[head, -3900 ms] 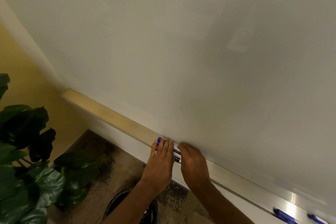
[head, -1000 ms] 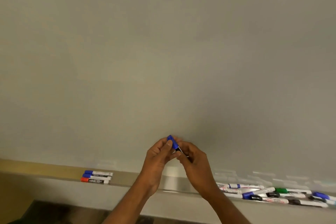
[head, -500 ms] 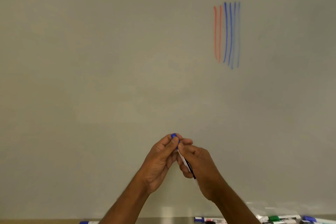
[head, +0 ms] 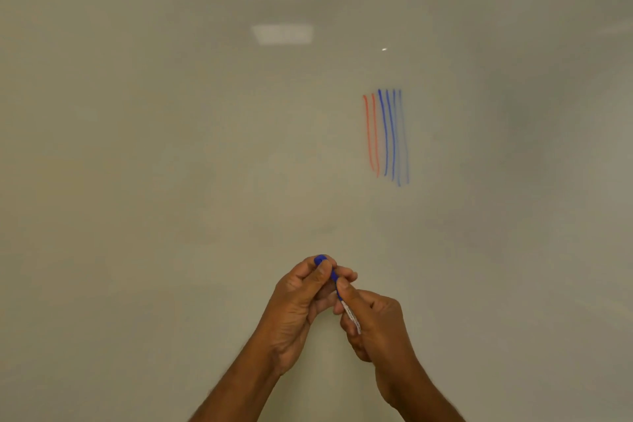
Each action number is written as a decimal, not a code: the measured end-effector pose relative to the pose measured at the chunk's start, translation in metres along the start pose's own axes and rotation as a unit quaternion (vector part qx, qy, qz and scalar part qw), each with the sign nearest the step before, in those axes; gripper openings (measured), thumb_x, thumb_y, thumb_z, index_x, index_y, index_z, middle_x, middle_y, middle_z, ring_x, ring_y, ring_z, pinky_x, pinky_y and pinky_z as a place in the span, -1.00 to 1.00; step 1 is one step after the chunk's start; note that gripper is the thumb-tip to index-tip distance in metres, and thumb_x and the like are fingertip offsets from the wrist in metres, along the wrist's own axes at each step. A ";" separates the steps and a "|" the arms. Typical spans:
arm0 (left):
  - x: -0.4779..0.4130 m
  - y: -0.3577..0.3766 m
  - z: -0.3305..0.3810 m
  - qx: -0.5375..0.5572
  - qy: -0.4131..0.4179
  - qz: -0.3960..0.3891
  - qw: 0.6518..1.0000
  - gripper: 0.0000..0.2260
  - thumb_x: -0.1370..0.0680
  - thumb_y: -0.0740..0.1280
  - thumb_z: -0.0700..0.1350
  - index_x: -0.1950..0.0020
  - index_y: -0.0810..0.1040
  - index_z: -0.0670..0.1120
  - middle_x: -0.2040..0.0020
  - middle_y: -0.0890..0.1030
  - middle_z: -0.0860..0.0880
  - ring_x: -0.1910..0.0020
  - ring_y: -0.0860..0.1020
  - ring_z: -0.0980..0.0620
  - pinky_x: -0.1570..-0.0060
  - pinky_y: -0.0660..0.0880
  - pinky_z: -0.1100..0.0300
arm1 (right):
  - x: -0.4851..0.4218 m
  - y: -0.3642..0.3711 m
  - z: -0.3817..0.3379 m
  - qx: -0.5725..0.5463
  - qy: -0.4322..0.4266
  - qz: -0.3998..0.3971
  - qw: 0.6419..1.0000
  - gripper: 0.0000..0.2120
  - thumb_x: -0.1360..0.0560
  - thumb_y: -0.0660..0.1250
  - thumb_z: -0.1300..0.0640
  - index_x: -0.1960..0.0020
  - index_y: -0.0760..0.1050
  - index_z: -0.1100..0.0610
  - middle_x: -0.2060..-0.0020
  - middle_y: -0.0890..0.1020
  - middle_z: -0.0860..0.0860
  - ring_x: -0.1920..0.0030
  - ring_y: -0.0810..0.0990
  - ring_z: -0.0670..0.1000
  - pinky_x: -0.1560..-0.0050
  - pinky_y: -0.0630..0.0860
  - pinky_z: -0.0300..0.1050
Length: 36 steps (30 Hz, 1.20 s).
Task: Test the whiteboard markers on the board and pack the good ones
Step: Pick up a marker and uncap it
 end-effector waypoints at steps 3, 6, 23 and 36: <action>-0.008 0.004 0.015 -0.023 0.033 0.034 0.999 -0.69 -0.54 0.36 -0.05 -0.17 0.59 -0.23 -0.09 0.71 -0.23 -0.16 0.68 -0.18 -0.16 0.61 -0.04 | 0.001 -0.010 -0.012 0.021 -0.019 0.003 1.000 -0.54 -0.56 0.28 -0.17 0.22 0.62 0.21 0.48 0.41 0.09 0.53 0.26 -0.07 0.52 0.20 -0.27; -0.015 0.011 0.037 -0.059 0.094 0.065 0.992 -0.66 -0.53 0.35 -0.02 -0.20 0.60 -0.20 -0.07 0.73 -0.16 -0.11 0.70 -0.12 -0.15 0.60 -0.06 | -0.001 -0.025 -0.033 0.001 -0.038 -0.017 0.999 -0.66 -0.63 0.23 -0.05 0.07 0.68 0.14 0.42 0.49 0.11 0.51 0.29 -0.05 0.49 0.20 -0.24; -0.081 0.066 0.122 -0.383 0.422 0.108 0.814 -0.55 -0.63 0.24 0.09 -0.53 0.38 0.12 -0.56 0.30 0.23 -0.55 0.23 0.26 -0.44 0.20 0.45 | -0.042 -0.101 -0.171 -0.148 -0.259 0.042 0.954 -0.72 -0.62 0.23 0.06 -0.20 0.62 0.14 0.05 0.70 0.17 0.04 0.65 0.08 -0.01 0.56 0.01; -0.137 0.069 0.116 -0.513 0.471 0.133 0.705 -0.49 -0.70 0.07 0.12 -0.53 0.38 -0.17 -0.62 0.26 0.00 -0.65 0.05 0.04 -0.56 -0.03 0.33 | -0.082 -0.104 -0.227 0.091 -0.447 0.176 0.872 -0.93 -0.59 0.36 0.07 -0.03 0.59 0.05 0.11 0.67 -0.04 0.02 0.63 0.02 0.09 0.55 -0.21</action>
Point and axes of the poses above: each hand's wrist, its own x-axis away from the middle knuckle, its own y-axis out of the palm, z = x × y, the point moved 7 cm from there along -x, towards the middle knuckle
